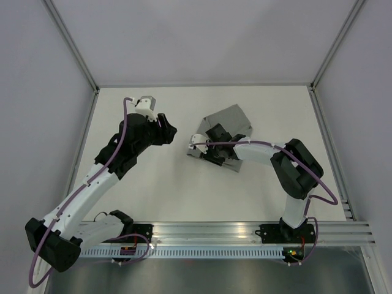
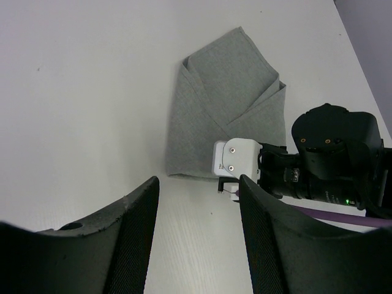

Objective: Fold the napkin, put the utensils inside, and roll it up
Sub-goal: Roll the napkin with the utensil

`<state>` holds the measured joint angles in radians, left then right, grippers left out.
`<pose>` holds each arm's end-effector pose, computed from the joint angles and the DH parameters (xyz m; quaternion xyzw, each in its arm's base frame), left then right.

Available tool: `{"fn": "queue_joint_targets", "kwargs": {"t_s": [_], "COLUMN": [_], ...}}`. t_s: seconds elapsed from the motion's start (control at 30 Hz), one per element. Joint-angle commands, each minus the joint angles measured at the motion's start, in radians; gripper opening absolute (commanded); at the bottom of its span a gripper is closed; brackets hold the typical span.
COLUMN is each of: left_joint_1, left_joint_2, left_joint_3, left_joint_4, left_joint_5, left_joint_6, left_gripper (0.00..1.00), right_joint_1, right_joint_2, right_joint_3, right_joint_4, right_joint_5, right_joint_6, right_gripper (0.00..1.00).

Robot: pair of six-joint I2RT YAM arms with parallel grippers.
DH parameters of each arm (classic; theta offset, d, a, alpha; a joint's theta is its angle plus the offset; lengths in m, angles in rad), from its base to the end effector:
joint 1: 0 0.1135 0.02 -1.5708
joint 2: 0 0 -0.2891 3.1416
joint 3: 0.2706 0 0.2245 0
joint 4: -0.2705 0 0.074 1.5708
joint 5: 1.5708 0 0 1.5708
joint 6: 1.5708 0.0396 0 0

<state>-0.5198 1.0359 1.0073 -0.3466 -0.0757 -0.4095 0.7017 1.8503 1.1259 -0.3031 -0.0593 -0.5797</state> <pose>0.1718 -0.0948 0.3744 0.0243 0.8259 -0.2241 0.5168 0.2736 0.2343 0.1958 -0.5819 0.7672 0.0449 0.2660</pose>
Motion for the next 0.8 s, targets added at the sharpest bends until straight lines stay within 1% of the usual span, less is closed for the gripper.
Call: {"fn": "queue_joint_targets", "kwargs": {"t_s": [0.0,0.13,0.23,0.33,0.43,0.57,0.73,0.77], "left_joint_1": [-0.014,-0.025,-0.039,-0.062,-0.089,-0.144,-0.206,-0.233], "left_joint_2": [0.003,0.003,0.000,0.000,-0.017,-0.062,-0.092,-0.102], "left_joint_3": [-0.010,-0.025,-0.047,-0.078,-0.125,-0.217,-0.321,-0.338], "left_joint_4": [0.076,0.116,0.164,0.205,0.285,0.455,0.599,0.624], "left_joint_5": [0.031,0.034,0.027,0.018,0.010,0.002,-0.019,-0.024], "left_joint_6": [0.038,0.037,0.034,0.041,0.051,0.077,0.155,0.172], "left_gripper": [0.60,0.60,0.60,0.59,0.58,0.56,0.55,0.54], "right_joint_1": [-0.019,-0.022,-0.028,-0.042,-0.068,-0.114,-0.166,-0.172], "right_joint_2": [0.053,0.072,0.082,0.090,0.098,0.105,0.110,0.113], "right_joint_3": [-0.058,-0.064,-0.066,-0.063,-0.045,-0.015,0.012,0.014], "right_joint_4": [-0.070,-0.079,-0.099,-0.125,-0.169,-0.254,-0.339,-0.350], "right_joint_5": [-0.019,-0.028,-0.059,-0.102,-0.161,-0.244,-0.327,-0.339], "right_joint_6": [-0.037,-0.048,-0.051,-0.058,-0.068,-0.092,-0.134,-0.141], "right_gripper": [0.47,0.29,0.24,0.21,0.20,0.19,0.18,0.17]}}
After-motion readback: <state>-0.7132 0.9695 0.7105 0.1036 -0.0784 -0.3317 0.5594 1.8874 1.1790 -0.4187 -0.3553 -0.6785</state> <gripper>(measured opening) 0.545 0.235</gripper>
